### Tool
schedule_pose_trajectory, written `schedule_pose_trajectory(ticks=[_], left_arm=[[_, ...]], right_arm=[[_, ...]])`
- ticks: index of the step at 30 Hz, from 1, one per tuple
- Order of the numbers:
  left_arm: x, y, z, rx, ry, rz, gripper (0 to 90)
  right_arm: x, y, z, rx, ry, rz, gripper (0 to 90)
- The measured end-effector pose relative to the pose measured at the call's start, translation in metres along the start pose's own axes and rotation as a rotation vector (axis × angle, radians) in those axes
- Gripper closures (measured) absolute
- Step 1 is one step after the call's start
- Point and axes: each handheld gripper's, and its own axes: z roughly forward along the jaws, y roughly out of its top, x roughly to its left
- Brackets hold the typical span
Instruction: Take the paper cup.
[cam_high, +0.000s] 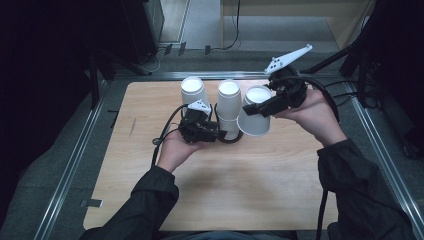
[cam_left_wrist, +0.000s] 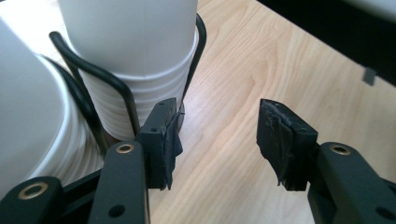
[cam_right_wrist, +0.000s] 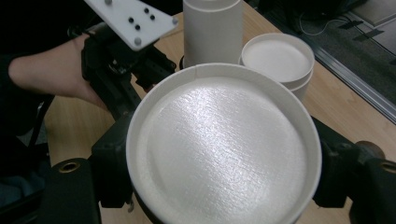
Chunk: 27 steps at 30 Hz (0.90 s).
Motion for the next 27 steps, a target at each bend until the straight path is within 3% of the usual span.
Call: schedule_pose_trajectory(ticks=[2,3,5,6,7,10,12,16,18,21,23,27], left_arm=[[-0.001,-0.001,-0.005,-0.003,-0.003,0.015,47.2],[-0.001,-0.002,-0.007,0.000,-0.048,0.002,47.6],[-0.003,-0.006,-0.007,0.004,-0.060,0.016,47.5],[-0.003,-0.006,-0.007,0.004,-0.060,0.016,47.5],[-0.003,-0.010,-0.007,0.009,-0.060,0.042,47.4],[-0.003,-0.014,-0.007,0.008,-0.073,0.046,47.1],[-0.003,-0.020,-0.008,0.013,-0.073,0.069,46.6],[-0.002,-0.025,-0.010,0.008,-0.087,0.065,45.9],[0.000,-0.027,-0.010,-0.002,-0.113,0.040,45.2],[-0.001,-0.036,-0.012,-0.021,-0.102,0.101,44.8],[-0.002,-0.039,-0.012,-0.026,-0.109,0.104,43.6],[-0.001,-0.052,-0.009,-0.021,-0.127,0.112,39.7]], right_arm=[[0.002,-0.008,0.005,0.004,0.007,-0.004,24.7],[0.003,-0.015,0.009,0.009,0.011,-0.008,24.7],[0.004,-0.022,0.012,0.009,0.017,-0.010,24.7],[0.004,-0.022,0.012,0.009,0.017,-0.010,24.7],[0.006,-0.028,0.015,0.009,0.025,-0.020,24.6],[0.009,-0.035,0.019,-0.001,0.055,-0.028,24.6],[0.016,-0.046,0.027,0.017,0.077,-0.060,24.6],[0.017,-0.058,0.039,0.027,0.091,-0.060,24.6],[0.016,-0.065,0.045,0.030,0.092,-0.047,24.6],[0.017,-0.079,0.056,0.021,0.094,-0.057,24.6],[0.018,-0.086,0.062,0.015,0.074,-0.073,24.5],[0.019,-0.096,0.070,0.008,0.076,-0.048,24.5]])
